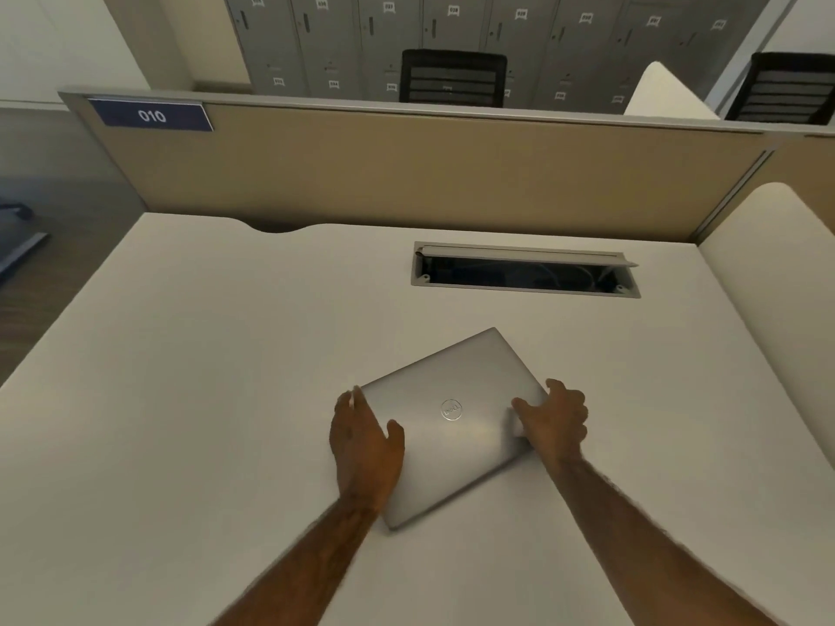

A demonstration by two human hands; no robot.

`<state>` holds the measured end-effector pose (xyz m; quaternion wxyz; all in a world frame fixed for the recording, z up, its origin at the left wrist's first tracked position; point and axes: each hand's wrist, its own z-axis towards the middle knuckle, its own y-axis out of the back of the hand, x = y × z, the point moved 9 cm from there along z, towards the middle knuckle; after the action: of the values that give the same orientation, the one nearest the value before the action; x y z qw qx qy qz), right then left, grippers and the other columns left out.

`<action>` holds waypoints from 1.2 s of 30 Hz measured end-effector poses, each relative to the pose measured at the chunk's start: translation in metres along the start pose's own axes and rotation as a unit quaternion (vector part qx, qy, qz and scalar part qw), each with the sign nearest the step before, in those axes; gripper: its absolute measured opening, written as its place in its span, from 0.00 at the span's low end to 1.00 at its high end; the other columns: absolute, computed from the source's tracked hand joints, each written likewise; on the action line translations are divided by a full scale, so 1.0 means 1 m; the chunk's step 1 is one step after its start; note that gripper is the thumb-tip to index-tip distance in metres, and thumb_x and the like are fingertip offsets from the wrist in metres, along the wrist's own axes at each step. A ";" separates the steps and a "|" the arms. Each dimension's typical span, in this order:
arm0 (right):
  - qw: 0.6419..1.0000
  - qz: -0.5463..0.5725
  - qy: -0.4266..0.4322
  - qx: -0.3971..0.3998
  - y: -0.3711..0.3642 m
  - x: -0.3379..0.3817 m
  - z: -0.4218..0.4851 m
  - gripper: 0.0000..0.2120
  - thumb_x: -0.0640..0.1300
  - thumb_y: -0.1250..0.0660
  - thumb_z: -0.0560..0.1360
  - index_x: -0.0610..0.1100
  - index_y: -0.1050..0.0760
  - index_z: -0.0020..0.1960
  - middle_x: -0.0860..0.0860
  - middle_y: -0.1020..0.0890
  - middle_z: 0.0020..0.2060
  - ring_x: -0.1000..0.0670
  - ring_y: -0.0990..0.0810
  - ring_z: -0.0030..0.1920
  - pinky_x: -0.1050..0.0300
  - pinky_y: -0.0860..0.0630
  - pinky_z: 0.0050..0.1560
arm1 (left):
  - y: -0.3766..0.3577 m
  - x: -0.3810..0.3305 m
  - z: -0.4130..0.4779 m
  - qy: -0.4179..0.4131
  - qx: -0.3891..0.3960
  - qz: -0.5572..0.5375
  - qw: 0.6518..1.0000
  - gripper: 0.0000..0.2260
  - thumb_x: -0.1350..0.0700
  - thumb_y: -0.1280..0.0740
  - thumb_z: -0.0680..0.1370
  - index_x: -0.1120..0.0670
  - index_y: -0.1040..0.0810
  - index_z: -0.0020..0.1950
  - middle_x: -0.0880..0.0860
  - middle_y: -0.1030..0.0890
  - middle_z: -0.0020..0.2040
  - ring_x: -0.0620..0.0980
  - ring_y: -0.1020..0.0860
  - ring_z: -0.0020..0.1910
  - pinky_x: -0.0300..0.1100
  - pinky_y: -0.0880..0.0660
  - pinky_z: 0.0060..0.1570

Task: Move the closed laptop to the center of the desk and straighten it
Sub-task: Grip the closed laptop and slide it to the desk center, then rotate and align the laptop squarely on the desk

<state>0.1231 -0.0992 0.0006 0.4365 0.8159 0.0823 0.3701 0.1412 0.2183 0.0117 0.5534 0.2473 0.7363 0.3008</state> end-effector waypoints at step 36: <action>0.949 0.287 -0.045 0.120 -0.051 -0.016 -0.017 0.34 0.57 0.23 0.53 0.51 0.21 0.58 0.50 0.14 0.53 0.46 0.13 0.51 0.42 0.15 0.56 | -0.040 -0.011 0.070 0.057 0.149 -0.016 0.987 0.18 0.46 0.34 0.65 0.59 0.17 0.44 0.56 0.15 0.43 0.58 0.17 0.45 0.45 0.21 0.47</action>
<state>0.1094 -0.0643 -0.0418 0.2134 0.8674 -0.1316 0.4299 0.2107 0.1947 -0.0238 0.4722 0.2973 0.8072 0.1926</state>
